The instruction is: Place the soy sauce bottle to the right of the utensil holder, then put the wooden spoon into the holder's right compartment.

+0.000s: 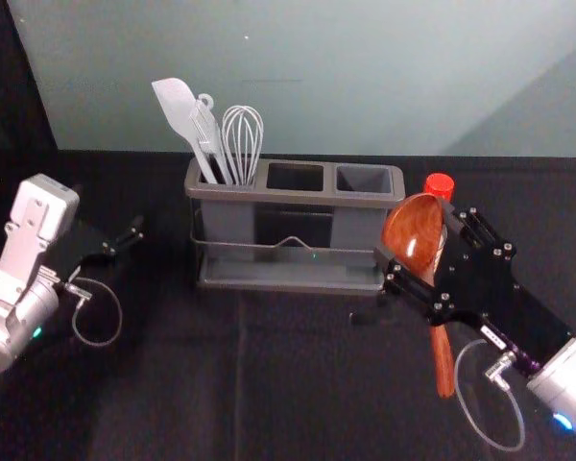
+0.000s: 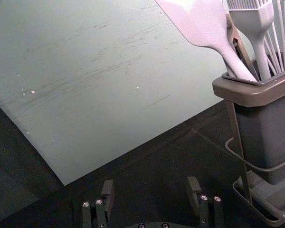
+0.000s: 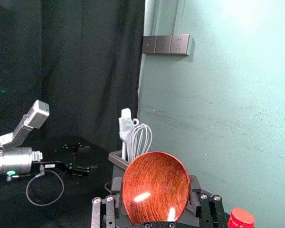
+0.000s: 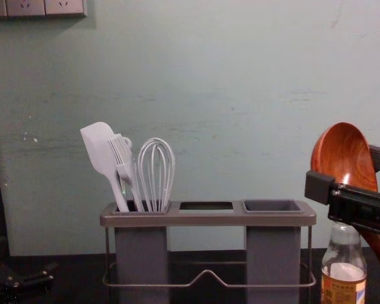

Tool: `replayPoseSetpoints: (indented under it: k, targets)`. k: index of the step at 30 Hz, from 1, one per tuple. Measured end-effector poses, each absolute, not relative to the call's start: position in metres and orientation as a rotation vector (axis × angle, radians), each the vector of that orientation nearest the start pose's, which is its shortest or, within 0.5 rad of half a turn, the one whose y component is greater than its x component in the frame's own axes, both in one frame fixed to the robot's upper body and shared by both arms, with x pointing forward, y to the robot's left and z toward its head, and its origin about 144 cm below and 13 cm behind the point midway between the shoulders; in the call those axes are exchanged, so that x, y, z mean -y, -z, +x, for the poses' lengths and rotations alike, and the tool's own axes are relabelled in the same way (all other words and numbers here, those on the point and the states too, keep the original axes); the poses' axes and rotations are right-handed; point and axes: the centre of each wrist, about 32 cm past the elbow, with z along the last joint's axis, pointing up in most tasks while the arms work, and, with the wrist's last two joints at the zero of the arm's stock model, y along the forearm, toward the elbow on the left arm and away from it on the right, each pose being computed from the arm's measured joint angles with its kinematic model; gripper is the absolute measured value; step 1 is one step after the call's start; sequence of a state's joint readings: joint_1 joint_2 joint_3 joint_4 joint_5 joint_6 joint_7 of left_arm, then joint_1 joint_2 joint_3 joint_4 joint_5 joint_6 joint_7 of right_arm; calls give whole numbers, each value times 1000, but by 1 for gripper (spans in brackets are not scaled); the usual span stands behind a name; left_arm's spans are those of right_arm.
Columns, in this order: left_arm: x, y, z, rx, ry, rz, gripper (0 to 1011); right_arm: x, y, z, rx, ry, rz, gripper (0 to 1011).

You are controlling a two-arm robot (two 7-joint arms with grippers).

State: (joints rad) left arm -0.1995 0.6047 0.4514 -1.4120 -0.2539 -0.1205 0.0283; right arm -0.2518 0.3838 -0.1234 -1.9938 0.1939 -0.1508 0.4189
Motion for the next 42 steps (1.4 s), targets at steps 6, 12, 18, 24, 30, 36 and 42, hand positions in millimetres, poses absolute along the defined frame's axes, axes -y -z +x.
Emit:
replayPoseSetpoints:
  k: [6, 12, 18, 24, 30, 36, 42]
  targets:
    - [-310, -1140, 489, 285, -1248, 304, 1005, 255, -1204, 381, 296, 879, 57, 838]
    - [-310, -1140, 489, 285, -1248, 305, 1005, 255, -1204, 381, 296, 878, 57, 837]
    - [-310, -1140, 489, 285, -1248, 304, 1005, 255, -1198, 383, 302, 879, 74, 838]
    - [-310, -1140, 489, 285, -1248, 304, 1005, 253, -1200, 401, 333, 875, 120, 838]
    - [-310, -1140, 489, 285, -1248, 304, 1005, 248, -1215, 433, 368, 842, 154, 838]
    - [-310, -1140, 489, 285, -1248, 304, 1005, 241, -1235, 466, 385, 809, 175, 838]
    - [-310, -1140, 489, 285, -1248, 304, 1005, 234, -1248, 497, 386, 755, 211, 838]
